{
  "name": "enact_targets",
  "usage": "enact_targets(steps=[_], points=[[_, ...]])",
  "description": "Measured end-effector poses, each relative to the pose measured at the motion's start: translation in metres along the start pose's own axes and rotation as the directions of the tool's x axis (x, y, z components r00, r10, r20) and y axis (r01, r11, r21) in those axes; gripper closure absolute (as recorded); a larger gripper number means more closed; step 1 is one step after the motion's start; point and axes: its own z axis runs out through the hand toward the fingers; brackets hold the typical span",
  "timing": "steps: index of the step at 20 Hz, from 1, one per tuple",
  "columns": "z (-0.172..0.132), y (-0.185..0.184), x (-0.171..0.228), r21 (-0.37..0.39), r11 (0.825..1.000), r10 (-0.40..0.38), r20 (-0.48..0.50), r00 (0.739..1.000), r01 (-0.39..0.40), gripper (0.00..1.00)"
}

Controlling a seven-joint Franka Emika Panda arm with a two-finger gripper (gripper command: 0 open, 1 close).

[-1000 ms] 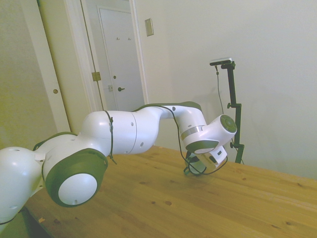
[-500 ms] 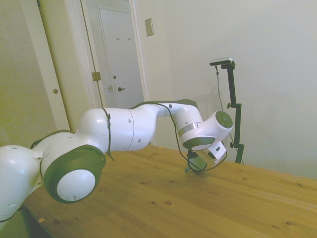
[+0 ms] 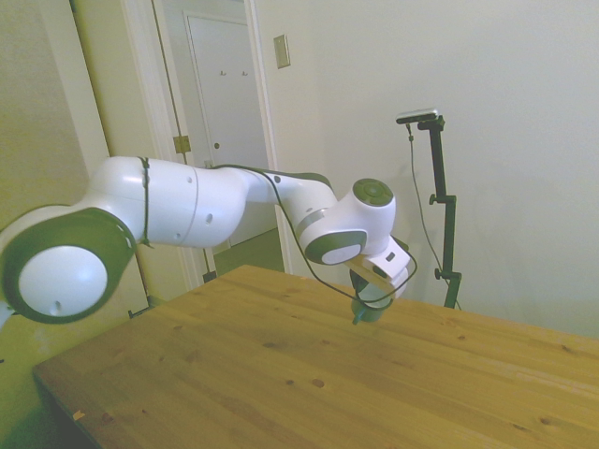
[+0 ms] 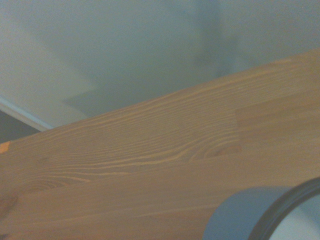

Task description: Flip the mug upright

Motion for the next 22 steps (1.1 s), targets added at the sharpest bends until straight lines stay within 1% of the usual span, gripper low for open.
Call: enact_targets(steps=[3, 5, 8, 11, 13, 16, 19, 22], points=[[-0.005, -0.003, -0.032, -0.049, 0.998, -0.053, -0.080, 0.995, 0.049, 1.00], [-0.007, -0.001, -0.055, -0.091, 0.993, -0.085, -0.115, 0.990, 0.075, 1.00], [-0.015, -0.001, -0.084, -0.117, 0.989, -0.109, -0.132, 0.985, 0.094, 1.00], [-0.026, -0.004, -0.098, -0.138, 0.986, -0.111, -0.142, 0.984, 0.091, 1.00], [-0.028, -0.007, -0.105, -0.171, 0.981, -0.112, -0.148, 0.983, 0.086, 1.00], [-0.021, -0.014, -0.118, -0.246, 0.966, -0.115, -0.156, 0.981, 0.074, 1.00], [-0.014, -0.020, -0.130, -0.323, 0.944, -0.115, -0.141, 0.983, 0.064, 1.00], [-0.002, -0.023, -0.130, -0.377, 0.925, -0.114, -0.155, 0.981, 0.048, 1.00]])
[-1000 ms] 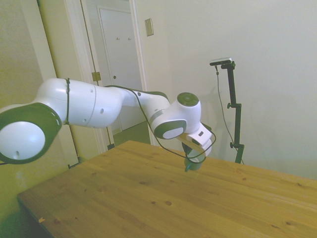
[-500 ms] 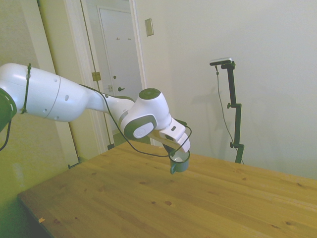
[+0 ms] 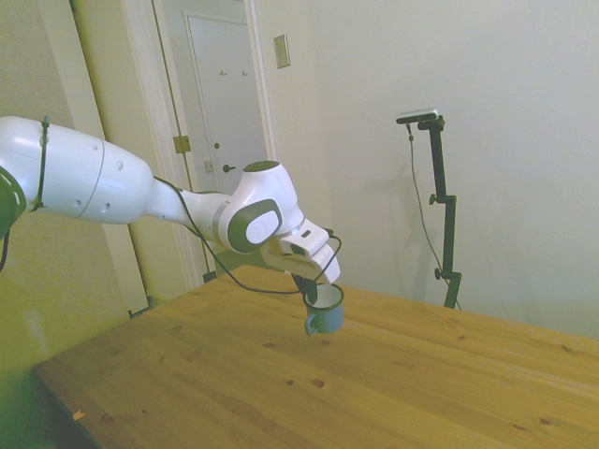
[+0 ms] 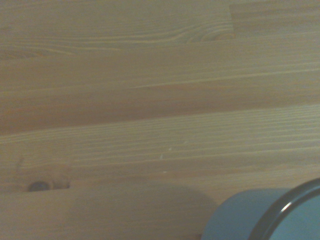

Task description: Flip the mug upright

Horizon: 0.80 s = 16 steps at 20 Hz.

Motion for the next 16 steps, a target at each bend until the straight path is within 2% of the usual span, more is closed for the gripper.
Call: enact_targets(steps=[5, 9, 10, 16], points=[[0.039, -0.001, 0.021, -0.051, 0.998, 0.031, -0.004, 0.999, -0.032, 1.00], [0.053, -0.001, 0.036, -0.071, 0.996, 0.047, -0.010, 0.999, -0.047, 1.00], [0.053, -0.002, 0.038, -0.072, 0.996, 0.049, -0.011, 0.999, -0.050, 0.00], [0.056, -0.001, 0.040, -0.085, 0.995, 0.061, -0.008, 0.998, -0.061, 0.00]])
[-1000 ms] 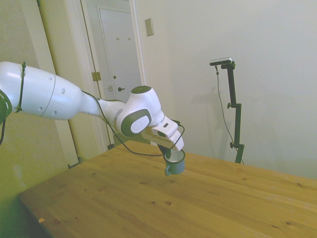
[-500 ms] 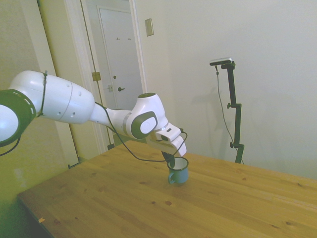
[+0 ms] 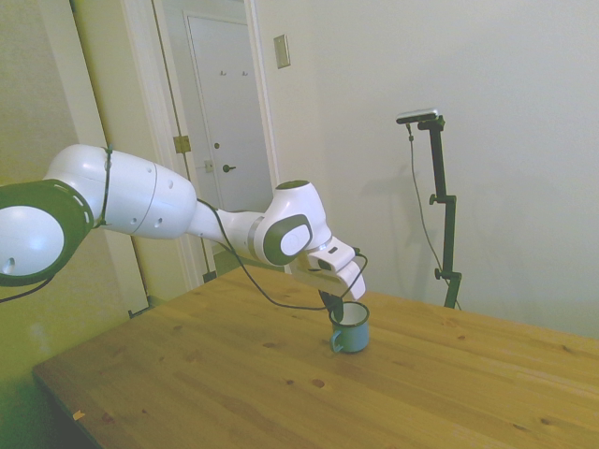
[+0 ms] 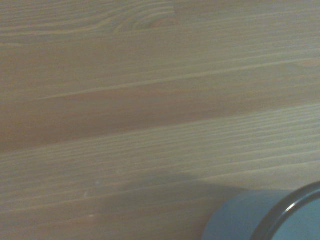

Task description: Flip the mug upright

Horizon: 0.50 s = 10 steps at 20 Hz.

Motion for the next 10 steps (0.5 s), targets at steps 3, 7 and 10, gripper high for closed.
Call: enact_targets(steps=[3, 7, 10], points=[[0.003, 0.001, 0.000, -0.006, 1.000, 0.002, 0.004, 1.000, -0.002, 0.00], [0.003, 0.005, 0.005, -0.007, 1.000, 0.009, 0.003, 1.000, -0.009, 0.00], [-0.003, 0.011, 0.010, 0.002, 1.000, 0.015, -0.008, 1.000, -0.015, 0.00]])
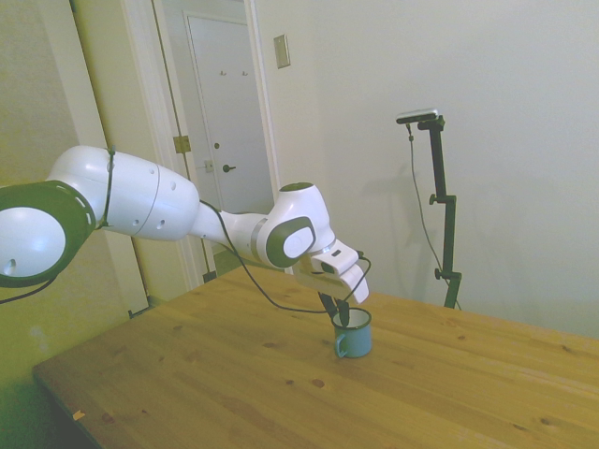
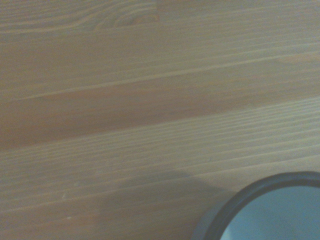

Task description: Flip the mug upright

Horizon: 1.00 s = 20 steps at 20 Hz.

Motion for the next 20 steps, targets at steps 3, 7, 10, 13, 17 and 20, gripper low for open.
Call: enact_targets(steps=[3, 7, 10, 13, 17, 20], points=[[-0.017, 0.010, 0.005, 0.031, 0.999, 0.010, -0.030, 0.999, -0.009, 0.00], [-0.047, 0.031, 0.000, 0.077, 0.997, 0.018, -0.065, 0.998, -0.013, 0.00], [-0.070, 0.046, -0.013, 0.108, 0.994, 0.006, -0.077, 0.997, 0.002, 0.00], [-0.083, 0.064, -0.037, 0.132, 0.991, -0.013, -0.084, 0.996, 0.024, 0.00], [-0.082, 0.089, -0.074, 0.147, 0.988, -0.036, -0.084, 0.996, 0.048, 0.00], [-0.078, 0.107, -0.096, 0.151, 0.987, -0.042, -0.078, 0.996, 0.054, 0.00]])
